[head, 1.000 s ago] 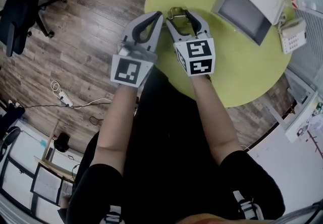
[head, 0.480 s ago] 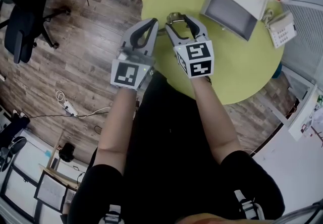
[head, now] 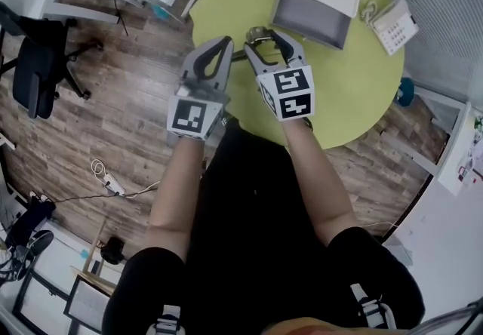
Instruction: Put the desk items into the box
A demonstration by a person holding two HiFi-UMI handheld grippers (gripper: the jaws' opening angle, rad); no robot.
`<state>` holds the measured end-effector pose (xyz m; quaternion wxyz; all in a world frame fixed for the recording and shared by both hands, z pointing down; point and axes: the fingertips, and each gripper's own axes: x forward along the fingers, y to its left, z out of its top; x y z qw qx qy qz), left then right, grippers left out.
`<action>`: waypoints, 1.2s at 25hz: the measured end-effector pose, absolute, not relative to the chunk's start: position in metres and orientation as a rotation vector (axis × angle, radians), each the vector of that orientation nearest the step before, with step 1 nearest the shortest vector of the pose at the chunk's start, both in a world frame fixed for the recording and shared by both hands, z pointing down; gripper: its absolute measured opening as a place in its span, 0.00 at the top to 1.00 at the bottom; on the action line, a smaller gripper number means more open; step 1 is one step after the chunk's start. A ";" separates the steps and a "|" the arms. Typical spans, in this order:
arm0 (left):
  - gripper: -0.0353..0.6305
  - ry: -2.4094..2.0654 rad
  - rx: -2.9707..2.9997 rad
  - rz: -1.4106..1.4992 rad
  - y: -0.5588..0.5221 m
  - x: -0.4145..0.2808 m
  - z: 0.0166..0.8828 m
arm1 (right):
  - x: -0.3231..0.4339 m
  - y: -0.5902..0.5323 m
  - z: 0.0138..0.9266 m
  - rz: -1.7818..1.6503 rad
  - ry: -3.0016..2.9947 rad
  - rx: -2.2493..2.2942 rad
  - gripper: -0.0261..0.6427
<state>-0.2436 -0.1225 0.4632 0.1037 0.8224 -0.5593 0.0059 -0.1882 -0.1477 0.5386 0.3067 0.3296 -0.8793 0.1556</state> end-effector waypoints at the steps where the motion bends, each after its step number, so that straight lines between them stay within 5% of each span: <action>1: 0.93 -1.635 2.443 0.026 -0.123 -0.236 0.460 | -0.181 -0.148 0.535 0.414 -2.324 0.888 0.58; 30: 0.93 -1.396 2.620 0.050 -0.204 -0.091 0.463 | -0.023 -0.229 0.534 0.536 -2.228 1.250 0.58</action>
